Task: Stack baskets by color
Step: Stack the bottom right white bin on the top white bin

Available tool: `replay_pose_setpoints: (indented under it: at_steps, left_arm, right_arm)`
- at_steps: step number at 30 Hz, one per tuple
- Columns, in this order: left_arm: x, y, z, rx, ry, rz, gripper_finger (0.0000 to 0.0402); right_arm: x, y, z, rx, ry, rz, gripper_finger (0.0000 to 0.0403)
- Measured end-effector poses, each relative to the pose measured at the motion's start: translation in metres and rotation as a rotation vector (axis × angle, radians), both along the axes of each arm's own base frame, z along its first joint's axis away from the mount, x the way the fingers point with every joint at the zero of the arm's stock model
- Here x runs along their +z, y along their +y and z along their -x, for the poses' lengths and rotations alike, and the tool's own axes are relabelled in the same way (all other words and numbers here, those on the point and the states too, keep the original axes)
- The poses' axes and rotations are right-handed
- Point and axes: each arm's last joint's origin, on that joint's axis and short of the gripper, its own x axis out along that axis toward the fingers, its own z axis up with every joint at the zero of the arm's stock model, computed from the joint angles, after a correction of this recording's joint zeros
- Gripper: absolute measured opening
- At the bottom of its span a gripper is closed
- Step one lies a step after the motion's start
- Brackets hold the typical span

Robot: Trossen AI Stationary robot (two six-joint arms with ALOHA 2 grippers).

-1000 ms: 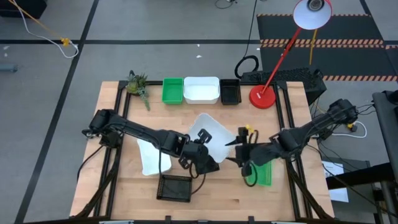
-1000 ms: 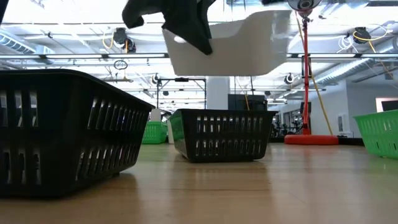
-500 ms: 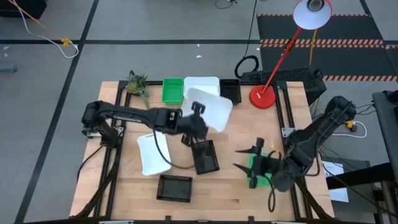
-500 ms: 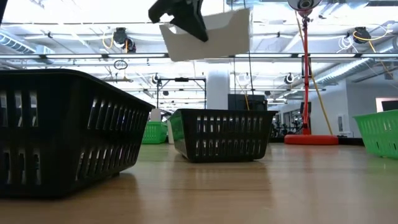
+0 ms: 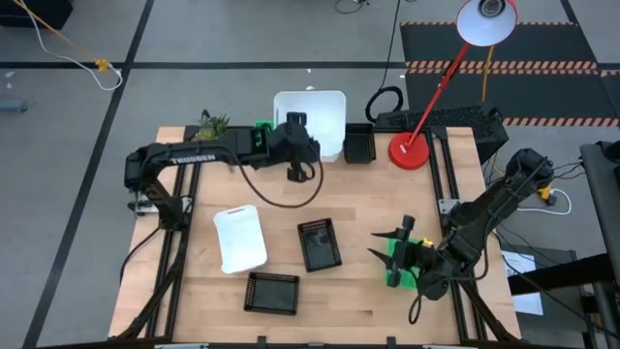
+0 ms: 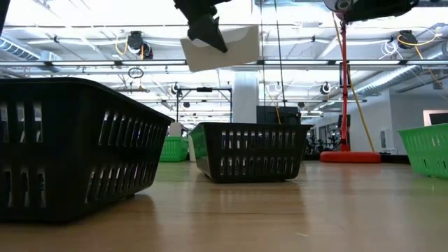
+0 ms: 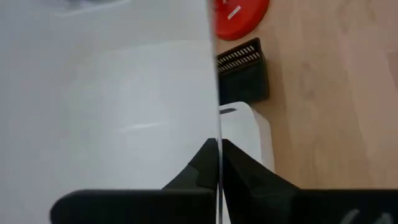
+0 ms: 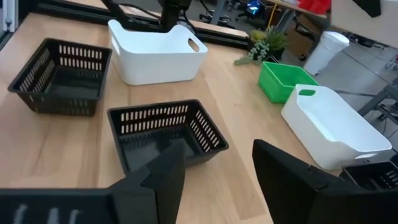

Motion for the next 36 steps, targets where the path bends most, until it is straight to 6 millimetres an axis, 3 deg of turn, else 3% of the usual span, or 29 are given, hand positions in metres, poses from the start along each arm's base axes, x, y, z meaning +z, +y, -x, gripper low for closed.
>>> replay_pose_setpoints:
  at_steps: [17, 36]
  left_arm:
    - [-0.005, 0.053, 0.009, -0.092, -0.098, 0.271, 0.0006]
    - [-0.085, 0.112, -0.014, 0.03, 0.044, 0.377, 0.0004]
  right_arm:
    - [-0.005, -0.001, 0.001, 0.0, 0.013, 0.012, 0.0171]
    - [-0.005, -0.001, 0.001, 0.001, 0.015, 0.013, 0.0171]
